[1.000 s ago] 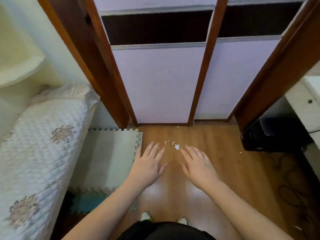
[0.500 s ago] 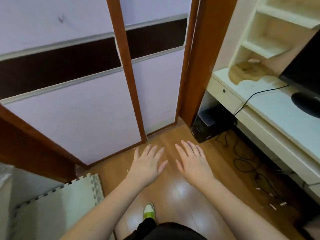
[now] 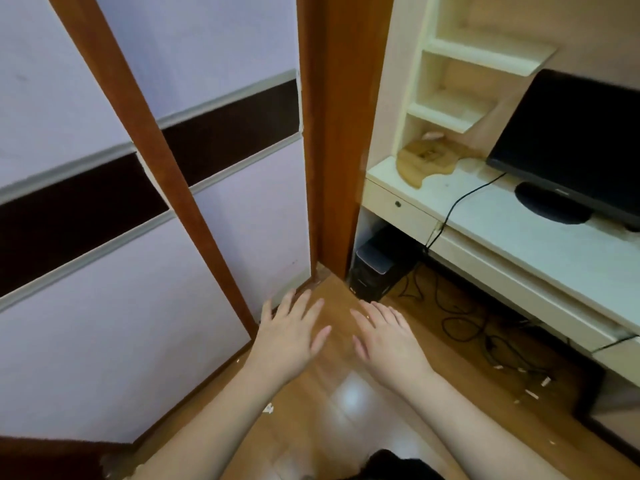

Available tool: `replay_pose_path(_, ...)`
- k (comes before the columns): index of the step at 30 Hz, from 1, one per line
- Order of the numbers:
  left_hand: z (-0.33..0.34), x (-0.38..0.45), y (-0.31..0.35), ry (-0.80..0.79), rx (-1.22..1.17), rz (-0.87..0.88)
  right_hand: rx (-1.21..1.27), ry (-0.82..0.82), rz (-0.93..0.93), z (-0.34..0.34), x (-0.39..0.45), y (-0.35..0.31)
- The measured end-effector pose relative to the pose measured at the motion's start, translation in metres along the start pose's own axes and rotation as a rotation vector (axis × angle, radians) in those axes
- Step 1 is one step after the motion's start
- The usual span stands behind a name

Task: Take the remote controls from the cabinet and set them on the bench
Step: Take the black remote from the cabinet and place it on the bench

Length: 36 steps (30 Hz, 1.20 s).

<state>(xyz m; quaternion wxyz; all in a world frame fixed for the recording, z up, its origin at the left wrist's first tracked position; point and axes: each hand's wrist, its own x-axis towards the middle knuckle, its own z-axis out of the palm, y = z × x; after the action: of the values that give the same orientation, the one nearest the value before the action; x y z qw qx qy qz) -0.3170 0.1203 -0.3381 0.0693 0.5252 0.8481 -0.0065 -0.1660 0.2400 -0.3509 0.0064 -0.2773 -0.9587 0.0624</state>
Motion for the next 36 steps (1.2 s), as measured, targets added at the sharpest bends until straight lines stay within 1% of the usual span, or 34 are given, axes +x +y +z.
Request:
replay_pose_path(5,-0.018,0.072,0.018,-0.054,0.014,0.057,-0.065,0.017,0.106,-0.007,0.04,0.042)
replay_pose_path(11,-0.06,0.165,0.048,-0.009,0.022,0.174,-0.075,0.073,0.141,-0.036,0.102,0.103)
replay_pose_path(14,-0.085,0.205,0.061,0.055,0.023,0.2,-0.056,0.115,0.141,-0.062,0.131,0.132)
replay_pose_path(17,-0.108,0.245,0.074,0.123,0.031,0.213,-0.036,0.133,0.101,-0.089,0.158,0.161)
replay_pose_path(21,-0.136,0.285,0.091,0.2,0.095,0.26,-0.043,0.202,0.108,-0.116,0.193,0.19)
replay_pose_path(26,-0.172,0.329,0.101,0.297,0.13,0.287,-0.096,0.267,0.162,-0.141,0.228,0.215)
replay_pose_path(31,-0.207,0.374,0.104,0.374,0.134,0.359,-0.133,0.39,0.2,-0.171,0.261,0.237)
replay_pose_path(36,-0.245,0.423,0.107,0.447,0.131,0.469,-0.219,0.437,0.254,-0.205,0.298,0.247)
